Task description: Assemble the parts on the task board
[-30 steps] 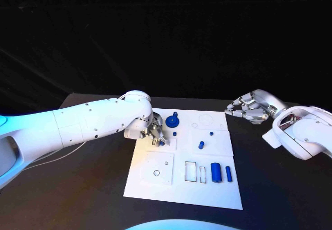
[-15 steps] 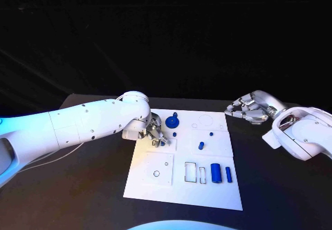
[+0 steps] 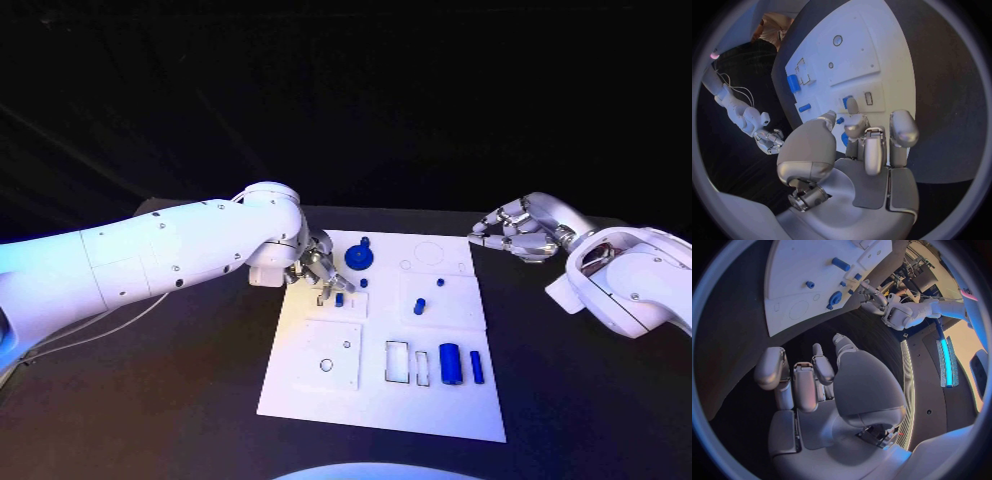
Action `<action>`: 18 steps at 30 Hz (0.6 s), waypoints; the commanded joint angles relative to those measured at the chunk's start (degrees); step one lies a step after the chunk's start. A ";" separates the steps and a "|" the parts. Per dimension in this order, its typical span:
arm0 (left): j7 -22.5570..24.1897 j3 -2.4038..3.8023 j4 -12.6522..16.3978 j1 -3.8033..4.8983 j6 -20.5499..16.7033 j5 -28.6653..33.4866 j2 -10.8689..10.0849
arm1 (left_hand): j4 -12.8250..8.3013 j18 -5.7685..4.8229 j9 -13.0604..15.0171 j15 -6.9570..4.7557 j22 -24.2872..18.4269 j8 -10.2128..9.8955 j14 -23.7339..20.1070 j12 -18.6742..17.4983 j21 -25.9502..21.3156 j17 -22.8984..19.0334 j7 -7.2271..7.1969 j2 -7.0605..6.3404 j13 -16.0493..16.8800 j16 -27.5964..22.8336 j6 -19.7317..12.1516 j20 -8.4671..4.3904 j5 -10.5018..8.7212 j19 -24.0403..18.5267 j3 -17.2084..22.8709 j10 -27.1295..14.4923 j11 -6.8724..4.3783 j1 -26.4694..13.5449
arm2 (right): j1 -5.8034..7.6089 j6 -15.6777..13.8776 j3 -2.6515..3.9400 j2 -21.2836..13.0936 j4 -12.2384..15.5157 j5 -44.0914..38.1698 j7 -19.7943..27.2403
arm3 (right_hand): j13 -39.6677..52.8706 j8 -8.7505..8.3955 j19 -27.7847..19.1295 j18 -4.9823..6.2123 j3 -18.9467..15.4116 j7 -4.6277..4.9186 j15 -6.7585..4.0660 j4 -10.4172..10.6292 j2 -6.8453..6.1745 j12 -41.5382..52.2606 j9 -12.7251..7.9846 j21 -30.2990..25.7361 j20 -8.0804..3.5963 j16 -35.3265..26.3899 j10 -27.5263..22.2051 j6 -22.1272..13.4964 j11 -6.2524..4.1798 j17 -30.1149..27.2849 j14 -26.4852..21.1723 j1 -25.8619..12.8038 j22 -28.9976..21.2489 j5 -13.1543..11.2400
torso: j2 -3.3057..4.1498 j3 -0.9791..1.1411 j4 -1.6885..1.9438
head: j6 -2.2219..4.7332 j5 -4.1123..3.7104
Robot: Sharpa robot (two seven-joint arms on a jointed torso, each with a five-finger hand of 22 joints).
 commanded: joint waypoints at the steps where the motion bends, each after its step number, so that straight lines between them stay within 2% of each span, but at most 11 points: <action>1: 0.56 0.22 0.71 1.12 -2.91 0.93 -0.80 | -0.87 0.23 -0.34 0.92 -3.71 -1.28 6.01 -3.74 -2.08 15.01 0.84 0.38 -4.06 0.35 -2.34 0.45 0.22 -2.34 0.83 -3.10 0.74 4.18 | -0.13 0.04 0.02 -0.01 -0.15 -0.54 0.42 | -0.09 0.34 0.18 0.39 -0.16 0.06 -0.50 -0.13 -0.36 0.12 0.08 -0.32 -0.22 -0.25 0.28 -0.46 -0.14 -0.07 2.29 0.04 -0.07 0.17 | -0.04 -0.01 -0.01 | 0.41 -0.05; 3: 0.83 0.30 1.02 1.89 -3.53 0.13 -1.42 | -1.66 0.69 -1.20 1.68 -6.16 -2.84 5.76 -5.77 -3.59 14.40 1.89 0.91 -6.38 -0.02 -4.46 1.01 0.20 -3.91 2.90 -5.16 1.60 8.07 | -0.21 -0.06 0.02 -0.03 -0.23 -0.54 0.49 | -0.16 0.35 0.15 0.40 -0.16 0.06 -0.50 -0.16 -0.37 0.06 0.09 -0.41 -0.22 -0.32 0.23 -0.47 -0.14 -0.16 2.27 0.09 -0.12 0.14 | -0.02 -0.03 0.00 | 0.54 -0.13; 4: 0.95 0.33 1.11 2.23 -3.81 -0.41 -1.72 | -1.71 0.96 -1.71 1.95 -7.65 -3.51 5.67 -6.82 -4.49 14.19 2.25 0.74 -7.61 -0.15 -5.09 1.29 0.15 -4.78 3.62 -6.14 1.94 9.26 | -0.25 -0.13 0.02 -0.03 -0.26 -0.54 0.55 | -0.29 0.37 0.10 0.42 -0.15 0.07 -0.50 -0.21 -0.39 -0.05 0.09 -0.53 -0.22 -0.42 0.14 -0.49 -0.13 -0.31 2.24 0.18 -0.19 0.12 | -0.01 -0.05 0.03 | 0.59 -0.17; 6: 1.21 0.40 0.94 2.96 -5.05 -1.28 -2.23 | -1.00 1.63 -3.67 2.79 -11.45 -5.89 5.28 -11.23 -6.87 13.33 3.46 0.02 -12.53 -0.67 -7.11 1.99 0.21 -6.96 4.95 -9.77 2.94 11.12 | -0.36 -0.31 0.02 0.00 -0.37 -0.54 0.68 | -0.52 0.39 0.08 0.44 -0.11 0.07 -0.50 -0.27 -0.36 -0.27 0.10 -0.62 -0.22 -0.57 -0.04 -0.51 -0.13 -0.53 2.19 0.31 -0.23 0.11 | -0.02 -0.09 0.01 | 0.79 -0.26; 8: 1.52 0.43 0.61 3.30 -6.81 -1.65 -2.41 | -0.16 1.80 -5.28 3.57 -12.67 -7.47 5.09 -15.60 -7.76 12.95 4.45 -0.55 -17.21 -0.91 -8.00 2.51 0.20 -7.57 5.49 -13.14 3.73 11.70 | -0.44 -0.41 0.02 0.04 -0.45 -0.54 0.77 | -0.69 0.39 0.02 0.46 -0.10 0.07 -0.50 -0.28 -0.36 -0.42 0.10 -0.74 -0.22 -0.64 -0.17 -0.52 -0.13 -0.65 2.16 0.34 -0.30 0.11 | 0.00 -0.09 0.01 | 0.83 -0.27; 9: 1.90 0.44 0.39 3.46 -8.33 -1.83 -2.47 | 0.00 1.88 -5.93 3.83 -13.08 -8.12 5.07 -16.70 -8.06 12.93 4.79 -1.01 -18.20 -0.92 -8.47 2.73 0.22 -7.74 5.62 -14.12 4.13 11.94 | -0.49 -0.45 0.02 0.08 -0.49 -0.54 0.82 | -0.81 0.39 -0.02 0.48 -0.09 0.07 -0.50 -0.29 -0.36 -0.54 0.10 -0.84 -0.22 -0.68 -0.26 -0.52 -0.13 -0.71 2.15 0.36 -0.37 0.11 | 0.01 -0.10 0.03 | 0.90 -0.37; 12: 2.92 0.46 -0.18 3.74 -13.74 -2.25 -2.55 | 0.29 1.45 -7.27 4.17 -10.68 -8.85 5.77 -17.53 -6.83 14.45 5.12 -2.93 -19.25 0.02 -8.19 3.26 0.15 -5.92 4.91 -14.40 4.51 11.23 | -0.64 -0.60 0.02 0.15 -0.56 -0.54 0.96 | -1.00 0.40 -0.09 0.51 -0.08 0.08 -0.50 -0.31 -0.35 -0.71 0.10 -0.99 -0.22 -0.78 -0.41 -0.54 -0.13 -0.86 2.11 0.41 -0.46 0.11 | 0.08 -0.12 0.00 | 1.06 -0.37; 14: 3.28 0.46 -0.51 3.82 -15.58 -2.41 -2.54 | 0.31 1.27 -7.95 4.22 -9.50 -9.06 6.01 -17.56 -6.12 15.01 5.13 -3.92 -19.70 0.35 -7.83 3.41 0.12 -4.93 3.64 -13.96 4.58 9.71 | -0.71 -0.71 0.02 0.14 -0.59 -0.54 1.00 | -1.06 0.39 -0.11 0.52 -0.07 0.09 -0.50 -0.31 -0.35 -0.77 0.10 -1.04 -0.22 -0.81 -0.46 -0.55 -0.13 -0.91 2.10 0.42 -0.49 0.12 | 0.11 -0.09 0.03 | 1.11 -0.26; 18: 3.53 0.45 -1.67 3.92 -16.14 -3.42 -2.18 | 0.30 1.17 -8.99 4.30 -8.91 -9.71 6.03 -17.61 -5.78 15.05 5.31 -4.17 -20.16 0.37 -8.05 3.48 0.15 -4.39 2.91 -13.65 4.67 9.17 | -0.80 -0.96 0.02 0.00 -0.51 -0.55 0.91 | -1.13 0.39 -0.12 0.53 -0.07 0.10 -0.49 -0.31 -0.33 -0.84 0.10 -1.07 -0.23 -0.85 -0.52 -0.58 -0.12 -0.95 2.09 0.43 -0.50 0.13 | 0.12 0.02 0.15 | 1.18 -0.25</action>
